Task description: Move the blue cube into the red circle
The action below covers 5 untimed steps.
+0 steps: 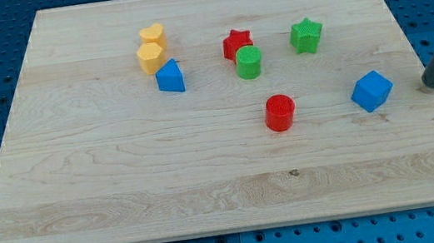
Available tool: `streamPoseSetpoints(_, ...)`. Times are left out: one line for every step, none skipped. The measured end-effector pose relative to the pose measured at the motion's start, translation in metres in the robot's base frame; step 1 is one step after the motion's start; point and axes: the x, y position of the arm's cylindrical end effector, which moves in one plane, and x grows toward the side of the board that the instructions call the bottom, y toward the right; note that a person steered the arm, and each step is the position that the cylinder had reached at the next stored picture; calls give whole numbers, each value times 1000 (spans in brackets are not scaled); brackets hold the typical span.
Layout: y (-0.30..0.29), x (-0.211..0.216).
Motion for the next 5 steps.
streamPoseSetpoints(-44,2)
streamPoseSetpoints(-90,2)
streamPoseSetpoints(-127,2)
streamPoseSetpoints(-154,2)
streamPoseSetpoints(-183,1)
